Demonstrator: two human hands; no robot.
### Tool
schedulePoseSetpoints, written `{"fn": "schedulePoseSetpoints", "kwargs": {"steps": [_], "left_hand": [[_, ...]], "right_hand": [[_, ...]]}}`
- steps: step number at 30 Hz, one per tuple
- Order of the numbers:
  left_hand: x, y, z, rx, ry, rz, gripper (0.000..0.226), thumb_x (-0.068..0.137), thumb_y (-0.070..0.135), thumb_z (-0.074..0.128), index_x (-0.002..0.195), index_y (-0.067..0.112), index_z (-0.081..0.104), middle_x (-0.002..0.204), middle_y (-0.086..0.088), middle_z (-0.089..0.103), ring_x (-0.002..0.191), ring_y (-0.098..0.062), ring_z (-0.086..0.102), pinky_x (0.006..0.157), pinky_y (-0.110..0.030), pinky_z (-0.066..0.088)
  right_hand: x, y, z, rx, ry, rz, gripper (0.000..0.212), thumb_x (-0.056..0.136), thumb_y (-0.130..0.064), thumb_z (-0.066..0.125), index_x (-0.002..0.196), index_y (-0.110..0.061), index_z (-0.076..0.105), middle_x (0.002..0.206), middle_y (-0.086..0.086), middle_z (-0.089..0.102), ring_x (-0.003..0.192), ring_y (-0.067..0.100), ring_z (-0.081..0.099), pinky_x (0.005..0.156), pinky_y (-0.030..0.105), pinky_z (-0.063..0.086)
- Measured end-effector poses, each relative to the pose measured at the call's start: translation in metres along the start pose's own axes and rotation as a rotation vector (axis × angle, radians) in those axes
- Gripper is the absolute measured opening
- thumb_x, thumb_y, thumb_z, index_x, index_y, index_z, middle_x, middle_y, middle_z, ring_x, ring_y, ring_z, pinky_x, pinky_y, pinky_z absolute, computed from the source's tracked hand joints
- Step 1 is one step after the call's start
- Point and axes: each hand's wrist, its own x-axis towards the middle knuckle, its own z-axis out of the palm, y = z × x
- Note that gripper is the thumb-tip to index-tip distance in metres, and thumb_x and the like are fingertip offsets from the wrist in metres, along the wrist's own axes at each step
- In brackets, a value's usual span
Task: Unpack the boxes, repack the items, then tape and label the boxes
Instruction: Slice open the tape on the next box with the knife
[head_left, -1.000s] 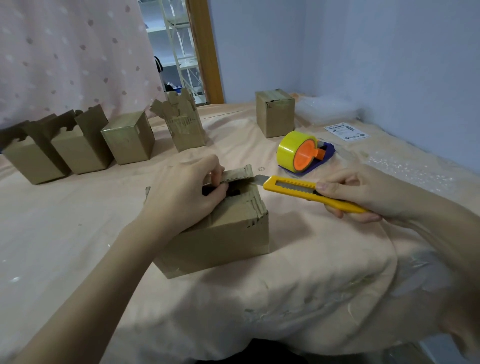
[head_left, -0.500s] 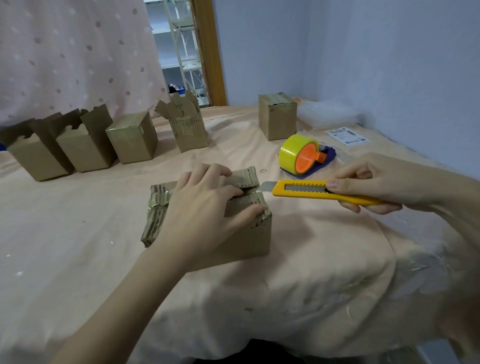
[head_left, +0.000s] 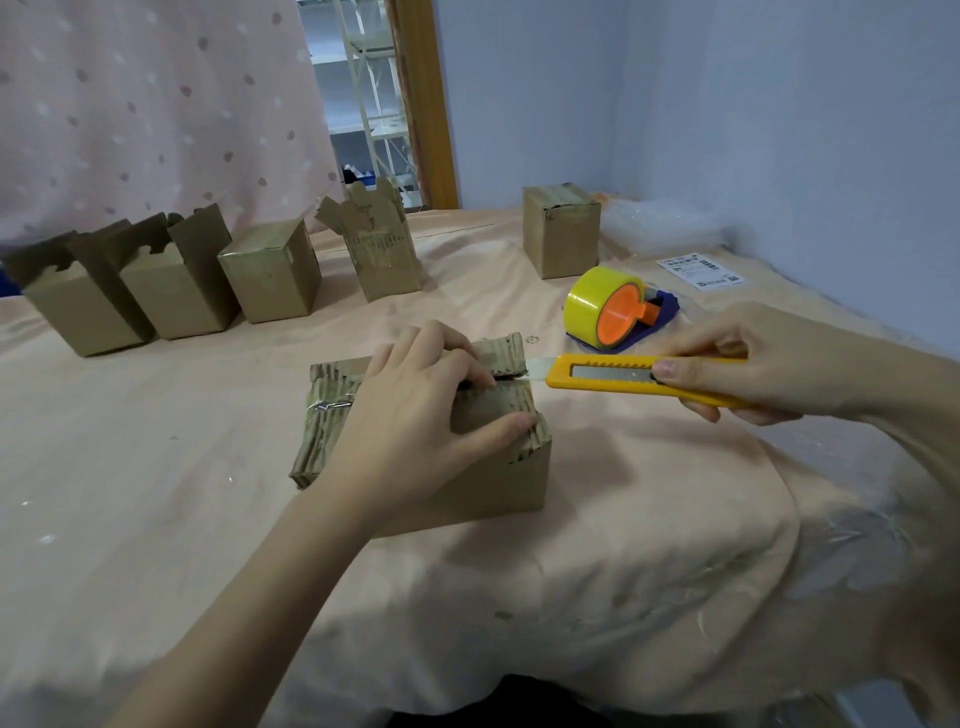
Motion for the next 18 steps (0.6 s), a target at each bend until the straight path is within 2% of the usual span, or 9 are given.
{"fn": "schedulePoseSetpoints", "kwargs": {"steps": [2,3,4,6,7,10,14,16,18], "left_hand": [[-0.001,0.001,0.000,0.002,0.019,0.020,0.054,0.075,0.068,0.049,0.089,0.019,0.064,0.102,0.005,0.054,0.097,-0.012,0.045,0.082,-0.030,0.032],[-0.001,0.001,0.000,0.002,0.024,0.027,0.053,0.075,0.068,0.049,0.089,0.019,0.064,0.102,0.005,0.054,0.095,-0.011,0.045,0.081,-0.030,0.032],[-0.001,0.001,0.000,0.001,0.022,0.028,0.053,0.075,0.068,0.049,0.090,0.019,0.064,0.102,0.005,0.054,0.094,-0.011,0.045,0.080,-0.030,0.032],[-0.001,0.000,-0.001,-0.010,-0.001,0.020,0.052,0.076,0.068,0.047,0.091,0.021,0.063,0.103,0.006,0.054,0.093,-0.010,0.047,0.080,-0.029,0.032],[-0.001,0.000,-0.001,-0.014,-0.019,0.018,0.052,0.076,0.068,0.047,0.092,0.022,0.062,0.103,0.007,0.054,0.094,-0.010,0.049,0.080,-0.028,0.031],[-0.001,0.000,-0.002,-0.002,-0.065,0.021,0.051,0.076,0.069,0.044,0.094,0.023,0.059,0.104,0.008,0.056,0.095,-0.013,0.053,0.081,-0.028,0.032],[0.001,-0.003,-0.004,-0.049,-0.073,0.024,0.050,0.076,0.067,0.045,0.095,0.023,0.058,0.106,0.006,0.057,0.097,-0.015,0.055,0.084,-0.033,0.039],[0.001,-0.003,-0.003,-0.055,-0.057,0.041,0.048,0.077,0.066,0.047,0.093,0.022,0.057,0.106,0.006,0.057,0.097,-0.018,0.058,0.084,-0.036,0.041],[0.000,-0.002,-0.002,-0.045,-0.042,0.056,0.046,0.077,0.064,0.048,0.092,0.022,0.057,0.104,0.005,0.057,0.097,-0.020,0.059,0.082,-0.038,0.042]], "right_hand": [[0.001,-0.001,0.001,0.030,-0.023,-0.006,0.041,0.085,-0.040,0.053,0.093,-0.003,0.069,0.057,0.004,0.057,0.036,0.017,0.031,0.036,0.017,0.026],[0.002,-0.002,0.004,0.037,-0.019,-0.022,0.036,0.087,-0.037,0.053,0.089,-0.005,0.070,0.058,0.004,0.056,0.036,0.017,0.031,0.036,0.017,0.026],[0.004,-0.004,0.007,0.040,-0.011,-0.039,0.029,0.090,-0.033,0.053,0.083,-0.010,0.071,0.057,0.005,0.056,0.036,0.018,0.030,0.036,0.017,0.027],[0.006,-0.003,0.010,0.012,0.003,-0.074,0.030,0.093,-0.027,0.053,0.070,-0.023,0.070,0.054,0.003,0.054,0.036,0.018,0.031,0.037,0.018,0.028],[0.005,-0.003,0.009,-0.007,0.007,-0.077,0.029,0.094,-0.026,0.052,0.073,-0.025,0.072,0.053,0.002,0.055,0.035,0.017,0.032,0.037,0.019,0.029],[0.001,0.000,0.004,-0.043,0.022,-0.084,0.031,0.091,-0.031,0.052,0.100,-0.008,0.072,0.056,0.004,0.056,0.036,0.015,0.035,0.038,0.019,0.031],[0.006,0.002,0.008,-0.069,0.047,-0.116,0.027,0.092,-0.029,0.053,0.096,-0.011,0.072,0.055,0.003,0.056,0.034,0.013,0.035,0.040,0.020,0.032],[0.005,0.005,0.006,0.025,-0.010,-0.082,0.033,0.090,-0.031,0.053,0.097,-0.004,0.070,0.056,0.005,0.056,0.033,0.014,0.032,0.037,0.018,0.029],[0.003,0.009,0.002,0.089,-0.055,-0.054,0.040,0.083,-0.038,0.052,0.090,-0.002,0.069,0.056,0.005,0.055,0.032,0.014,0.029,0.035,0.017,0.026]]}}
